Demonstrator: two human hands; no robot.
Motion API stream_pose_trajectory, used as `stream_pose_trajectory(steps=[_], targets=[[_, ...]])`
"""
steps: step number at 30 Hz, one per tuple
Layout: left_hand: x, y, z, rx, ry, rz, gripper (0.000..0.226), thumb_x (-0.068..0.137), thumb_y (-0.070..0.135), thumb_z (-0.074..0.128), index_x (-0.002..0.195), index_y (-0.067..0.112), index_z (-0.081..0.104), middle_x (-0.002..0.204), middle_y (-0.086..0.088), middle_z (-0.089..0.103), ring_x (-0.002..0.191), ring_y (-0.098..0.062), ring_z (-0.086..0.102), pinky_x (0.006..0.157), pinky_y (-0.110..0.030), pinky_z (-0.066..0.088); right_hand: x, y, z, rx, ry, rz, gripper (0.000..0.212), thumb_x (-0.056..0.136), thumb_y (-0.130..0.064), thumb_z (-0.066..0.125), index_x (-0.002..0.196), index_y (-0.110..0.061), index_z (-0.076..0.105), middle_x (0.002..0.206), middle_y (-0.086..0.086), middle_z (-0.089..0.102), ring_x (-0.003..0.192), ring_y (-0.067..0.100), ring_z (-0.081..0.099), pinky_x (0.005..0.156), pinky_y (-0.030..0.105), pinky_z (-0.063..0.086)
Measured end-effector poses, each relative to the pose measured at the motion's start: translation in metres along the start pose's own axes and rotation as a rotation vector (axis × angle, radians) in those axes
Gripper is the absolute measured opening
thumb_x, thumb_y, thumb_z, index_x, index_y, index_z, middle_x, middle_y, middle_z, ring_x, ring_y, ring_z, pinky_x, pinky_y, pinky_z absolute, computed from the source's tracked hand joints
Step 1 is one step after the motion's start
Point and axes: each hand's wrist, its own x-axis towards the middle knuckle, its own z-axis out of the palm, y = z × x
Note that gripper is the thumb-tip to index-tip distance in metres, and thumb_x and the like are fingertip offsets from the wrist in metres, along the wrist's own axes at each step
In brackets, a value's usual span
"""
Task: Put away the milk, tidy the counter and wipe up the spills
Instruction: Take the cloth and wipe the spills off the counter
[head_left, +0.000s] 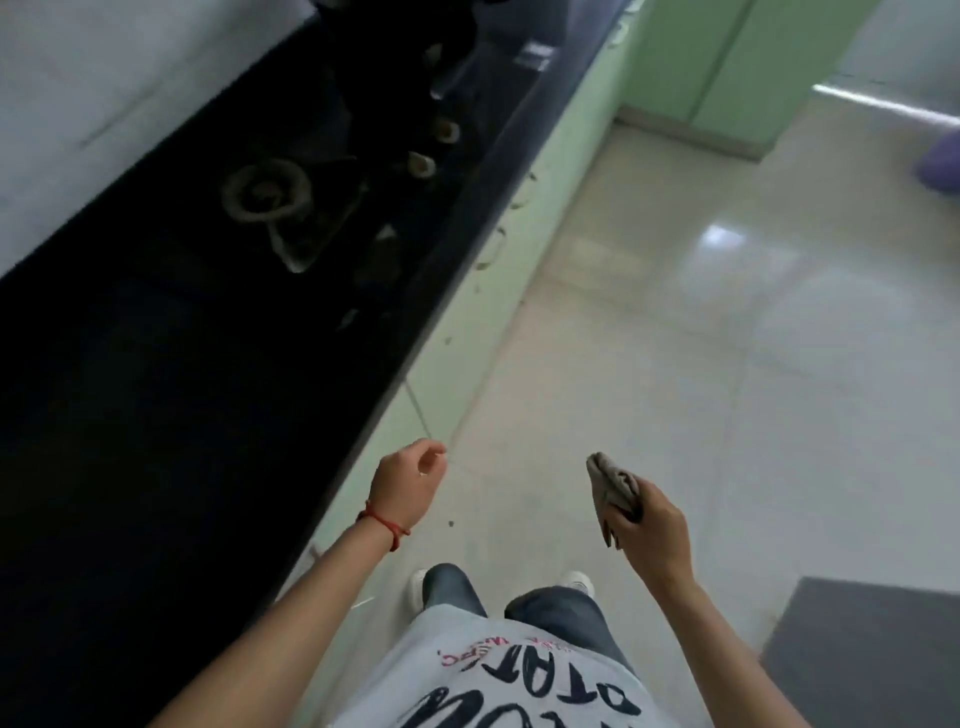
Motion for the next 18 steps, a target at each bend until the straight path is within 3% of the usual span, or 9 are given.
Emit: stream_pose_trajectory(steps=[3,7,18], targets=[[0.009,0.032,0.054,-0.048,-0.151,-0.082,0.018,0.087,0.013,0.056,0.097,0.003,0.067,0.081,-0.009,0.067,0.077,-0.021,0.062,0.079,-0.027,0.048,-0.005,0.059,-0.036,0.023,0.031,0.165,0.02,0.079,-0.019,0.064,0.097,-0.011,0.063,0.082,0.004,0.066,0.071,0.024,0.06,0.063,0.03,0.044],[0.014,0.067,0.126,-0.138,-0.285,-0.23,0.016,0.091,0.013,0.05,0.078,0.011,0.06,0.07,-0.001,0.06,0.062,-0.013,0.057,0.06,-0.027,0.042,-0.01,0.13,-0.081,0.004,0.055,0.338,0.021,0.082,-0.021,0.062,0.099,-0.01,0.062,0.084,0.006,0.065,0.073,0.022,0.054,0.065,0.029,0.04],[0.064,0.111,0.214,-0.091,-0.3,-0.453,0.019,0.09,0.012,0.049,0.072,0.011,0.055,0.069,-0.006,0.058,0.061,-0.018,0.054,0.059,-0.024,0.038,0.047,0.215,-0.163,0.041,0.092,0.557,0.019,0.083,-0.021,0.059,0.098,-0.009,0.06,0.086,0.008,0.062,0.076,0.023,0.051,0.064,0.028,0.035]])
